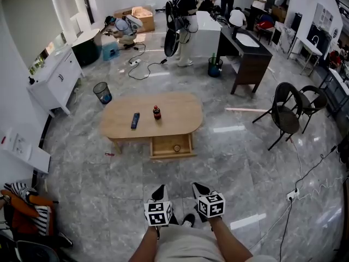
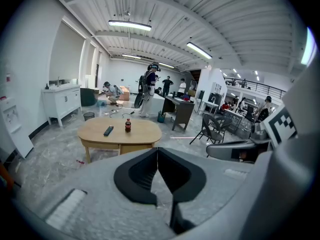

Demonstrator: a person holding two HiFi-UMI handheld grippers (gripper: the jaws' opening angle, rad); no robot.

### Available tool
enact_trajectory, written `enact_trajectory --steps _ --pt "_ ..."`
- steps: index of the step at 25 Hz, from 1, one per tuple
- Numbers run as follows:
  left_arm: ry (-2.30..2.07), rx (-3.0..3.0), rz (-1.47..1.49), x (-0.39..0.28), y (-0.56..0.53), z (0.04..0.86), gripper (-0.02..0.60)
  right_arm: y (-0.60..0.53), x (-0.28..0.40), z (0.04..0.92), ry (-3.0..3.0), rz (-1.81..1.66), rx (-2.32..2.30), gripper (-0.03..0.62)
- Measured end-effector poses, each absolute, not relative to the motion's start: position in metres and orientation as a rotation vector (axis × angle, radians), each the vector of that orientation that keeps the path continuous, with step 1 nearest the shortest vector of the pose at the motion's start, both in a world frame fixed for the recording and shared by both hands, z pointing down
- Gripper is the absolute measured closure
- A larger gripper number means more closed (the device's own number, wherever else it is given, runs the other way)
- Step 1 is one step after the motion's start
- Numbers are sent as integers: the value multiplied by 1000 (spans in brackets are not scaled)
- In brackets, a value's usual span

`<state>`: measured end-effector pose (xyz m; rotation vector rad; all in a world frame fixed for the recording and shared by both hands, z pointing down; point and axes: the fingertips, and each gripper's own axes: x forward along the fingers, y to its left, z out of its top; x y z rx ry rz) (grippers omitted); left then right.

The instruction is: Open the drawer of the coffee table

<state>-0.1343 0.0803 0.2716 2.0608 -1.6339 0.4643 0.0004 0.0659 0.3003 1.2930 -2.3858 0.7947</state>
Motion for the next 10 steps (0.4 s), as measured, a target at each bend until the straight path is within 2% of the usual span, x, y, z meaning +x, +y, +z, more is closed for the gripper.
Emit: enact_trajectory --steps 10 --pt "-1648 2044 451 -146 84 269 571 69 -10 298 -2390 788 1277 579"
